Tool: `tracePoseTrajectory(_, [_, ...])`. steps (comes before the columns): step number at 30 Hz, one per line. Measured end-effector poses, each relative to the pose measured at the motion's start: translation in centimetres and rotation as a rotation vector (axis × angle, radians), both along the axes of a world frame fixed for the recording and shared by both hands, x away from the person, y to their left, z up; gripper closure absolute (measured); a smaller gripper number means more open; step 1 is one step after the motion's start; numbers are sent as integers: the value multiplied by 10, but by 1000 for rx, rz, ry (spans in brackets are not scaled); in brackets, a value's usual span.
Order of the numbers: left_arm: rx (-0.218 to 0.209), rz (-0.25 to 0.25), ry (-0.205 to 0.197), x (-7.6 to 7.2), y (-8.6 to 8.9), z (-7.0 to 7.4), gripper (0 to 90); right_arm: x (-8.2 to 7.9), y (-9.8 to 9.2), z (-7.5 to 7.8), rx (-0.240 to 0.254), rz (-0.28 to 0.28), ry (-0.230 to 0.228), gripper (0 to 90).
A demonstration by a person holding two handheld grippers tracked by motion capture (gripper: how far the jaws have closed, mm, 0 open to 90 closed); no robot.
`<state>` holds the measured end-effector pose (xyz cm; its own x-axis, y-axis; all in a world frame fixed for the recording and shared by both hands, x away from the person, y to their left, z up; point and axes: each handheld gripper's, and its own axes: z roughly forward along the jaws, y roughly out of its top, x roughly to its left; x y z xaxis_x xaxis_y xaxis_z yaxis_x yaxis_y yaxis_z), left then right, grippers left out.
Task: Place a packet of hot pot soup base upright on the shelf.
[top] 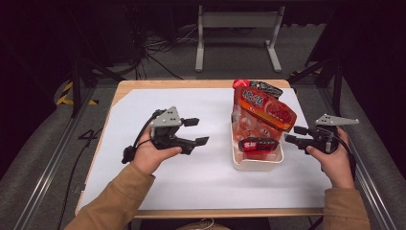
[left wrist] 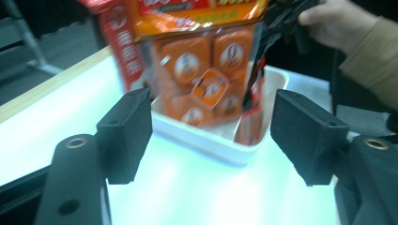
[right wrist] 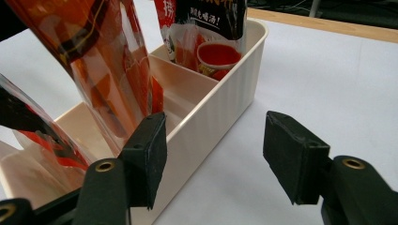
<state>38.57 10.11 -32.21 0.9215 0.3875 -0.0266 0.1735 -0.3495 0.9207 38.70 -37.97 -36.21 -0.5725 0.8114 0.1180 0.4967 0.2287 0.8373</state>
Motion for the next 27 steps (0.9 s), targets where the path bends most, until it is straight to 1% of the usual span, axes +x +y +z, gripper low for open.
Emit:
tracePoseTrajectory(2, [12,27,3,-3,12,-3,291,-1,0,0,-2,3,-7,399])
tracePoseTrajectory(7, [9,91,16,-9,39,-8,278,-2,0,0,0,6,-12,391])
tracePoseTrajectory(11, [19,150,16,-11,62,-15,264,-3,-1,-1,-1,9,-18,384])
tracePoseTrajectory(13, [19,181,27,-13,72,-21,263,-4,-1,-1,-1,9,-20,382])
tracePoseTrajectory(15, [28,209,28,-14,81,-27,260,-5,-1,-1,1,10,-18,381])
tracePoseTrajectory(19, [34,253,43,-15,98,-39,256,-5,-2,-2,1,12,-24,376])
tracePoseTrajectory(20, [39,270,41,-16,102,-43,254,-5,-2,-2,2,9,-24,375])
tracePoseTrajectory(22, [53,287,28,-17,108,-47,250,-5,-3,-3,-1,8,-27,373])
tracePoseTrajectory(24, [52,305,20,-20,114,-53,247,-5,-3,-4,-6,6,-30,373])
tracePoseTrajectory(25, [43,317,16,-21,118,-56,248,-5,-3,-5,-8,6,-32,375])
tracePoseTrajectory(26, [40,336,10,-22,121,-59,251,-5,-4,-5,-11,10,-34,378])
tracePoseTrajectory(27, [47,341,25,-21,126,-63,252,-6,-4,-5,-13,14,-37,384])
